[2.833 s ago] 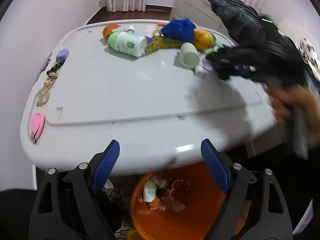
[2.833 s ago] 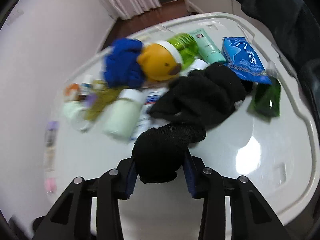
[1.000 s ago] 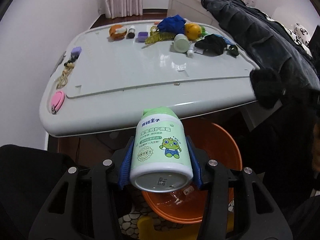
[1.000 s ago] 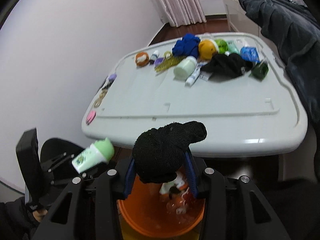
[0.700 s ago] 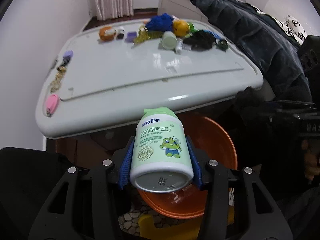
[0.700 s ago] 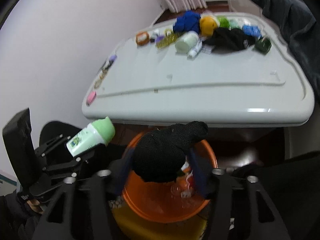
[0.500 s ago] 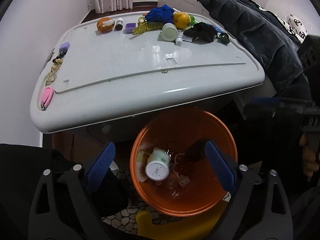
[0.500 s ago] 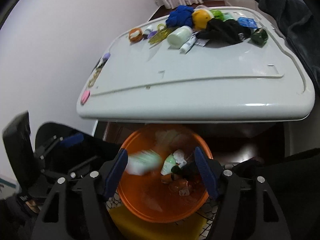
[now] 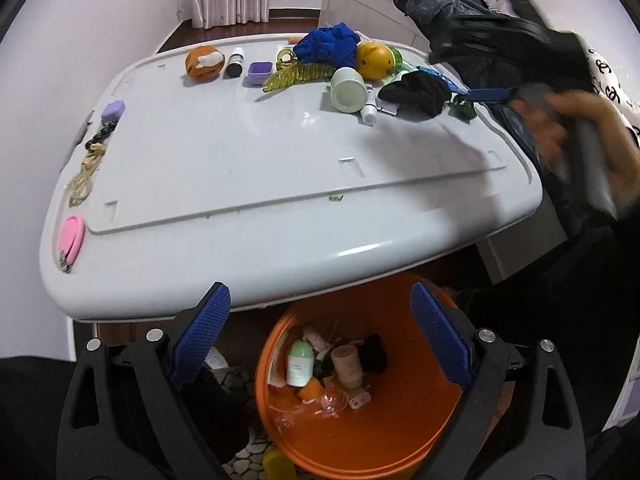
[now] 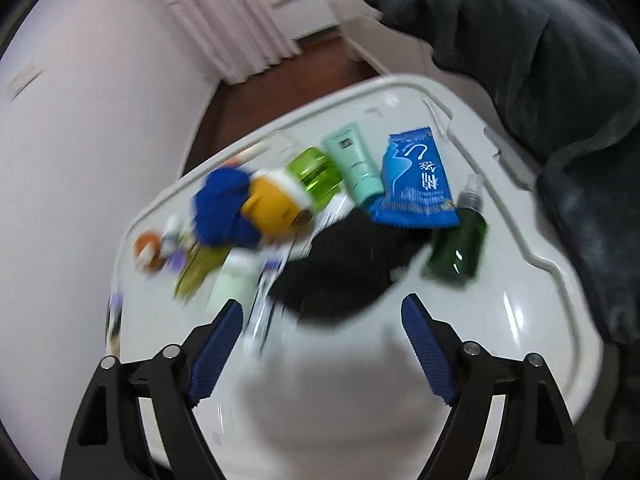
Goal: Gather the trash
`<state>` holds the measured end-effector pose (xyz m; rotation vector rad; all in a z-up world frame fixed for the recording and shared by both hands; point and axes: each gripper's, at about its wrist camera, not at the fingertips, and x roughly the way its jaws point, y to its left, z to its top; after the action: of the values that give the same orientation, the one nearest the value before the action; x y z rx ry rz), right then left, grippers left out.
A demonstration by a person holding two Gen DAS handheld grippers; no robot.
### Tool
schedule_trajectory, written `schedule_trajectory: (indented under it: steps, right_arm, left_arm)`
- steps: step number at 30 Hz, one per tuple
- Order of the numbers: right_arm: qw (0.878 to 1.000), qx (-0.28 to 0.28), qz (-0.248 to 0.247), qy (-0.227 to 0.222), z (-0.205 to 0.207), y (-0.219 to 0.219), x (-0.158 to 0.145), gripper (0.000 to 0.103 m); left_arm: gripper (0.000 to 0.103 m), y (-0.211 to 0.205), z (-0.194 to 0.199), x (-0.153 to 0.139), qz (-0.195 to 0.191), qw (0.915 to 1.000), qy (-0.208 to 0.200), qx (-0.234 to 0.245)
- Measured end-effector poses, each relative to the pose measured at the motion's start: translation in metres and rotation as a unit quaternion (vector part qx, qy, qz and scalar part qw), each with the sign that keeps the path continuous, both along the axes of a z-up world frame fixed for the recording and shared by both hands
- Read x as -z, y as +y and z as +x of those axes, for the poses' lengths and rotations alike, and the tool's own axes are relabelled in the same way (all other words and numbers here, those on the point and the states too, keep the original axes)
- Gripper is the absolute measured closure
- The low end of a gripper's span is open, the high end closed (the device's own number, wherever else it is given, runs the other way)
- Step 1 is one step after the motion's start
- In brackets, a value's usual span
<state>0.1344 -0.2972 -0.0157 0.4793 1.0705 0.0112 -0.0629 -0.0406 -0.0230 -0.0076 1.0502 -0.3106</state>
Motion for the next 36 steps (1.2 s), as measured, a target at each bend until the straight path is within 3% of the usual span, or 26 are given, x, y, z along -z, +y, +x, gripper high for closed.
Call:
schedule_trajectory:
  steps: [4,5,7,8,11,12,16,19,24,27,28,30,32,33,36]
  right_arm:
    - [0.997,0.052,0.015,0.052,0.035,-0.008,0.034,0.021]
    - [0.997,0.049,0.010,0.057,0.038,-0.006,0.042,0.027]
    - [0.999,0.024,-0.024,0.040,0.034,0.000,0.044,0.075]
    - [0.999,0.012,-0.018,0.043,0.031,0.002,0.043,0.089]
    - [0.996,0.012,0.089,0.029,-0.002,-0.012,0.024,0.089]
    - [0.995,0.003,0.097,0.015,-0.012,-0.013,0.014,0.089]
    - [0.996,-0.029,0.042,-0.078,-0.065,-0.022,-0.038,0.089]
    - [0.992,-0.021,0.001,-0.122,-0.087,-0.033,-0.051,0.088]
    - [0.991,-0.014,0.024,-0.127,-0.095,-0.051,-0.042,0.086]
    - [0.992,-0.016,0.036,-0.120,-0.091,-0.054,-0.042,0.086]
    - [0.992,-0.017,0.039,-0.121,-0.090,-0.053,-0.043,0.086]
    - [0.992,-0.022,0.038,-0.121,-0.088,-0.052,-0.045,0.086]
    - [0.992,-0.026,0.035,-0.121,-0.086,-0.047,-0.043,0.086]
    - [0.992,-0.031,0.035,-0.119,-0.085,-0.044,-0.042,0.086]
    - [0.992,-0.036,0.035,-0.112,-0.080,-0.039,-0.038,0.086]
  left_arm:
    - [0.014,-0.003,0.005,0.003,0.006,1.0000,0.001,0.004]
    - [0.014,-0.003,0.007,0.004,0.007,1.0000,0.003,0.004]
    - [0.014,-0.004,0.011,0.003,0.006,1.0000,0.006,0.002]
    - [0.014,-0.004,0.014,0.002,0.005,1.0000,0.007,0.002]
    - [0.014,-0.010,0.032,-0.004,0.002,1.0000,0.002,-0.002]
    - [0.014,-0.013,0.040,-0.007,-0.001,1.0000,-0.002,0.001]
    - [0.014,-0.040,0.091,-0.016,0.000,0.9996,-0.028,0.006]
    - [0.014,-0.061,0.137,-0.014,-0.011,0.9994,-0.033,-0.002]
    - [0.014,-0.084,0.194,0.002,-0.011,0.9993,-0.022,-0.028]
    - [0.014,-0.093,0.221,0.020,0.018,0.9989,-0.014,-0.040]
    - [0.025,-0.093,0.229,0.029,0.030,0.9986,-0.005,-0.042]
    - [0.035,-0.090,0.234,0.035,0.033,0.9985,-0.016,-0.040]
    - [0.061,-0.093,0.231,0.037,0.086,0.9950,-0.041,-0.031]
    - [0.061,-0.093,0.228,0.038,0.096,0.9936,-0.054,-0.025]
    - [0.062,-0.085,0.222,0.036,0.075,0.9955,-0.056,-0.012]
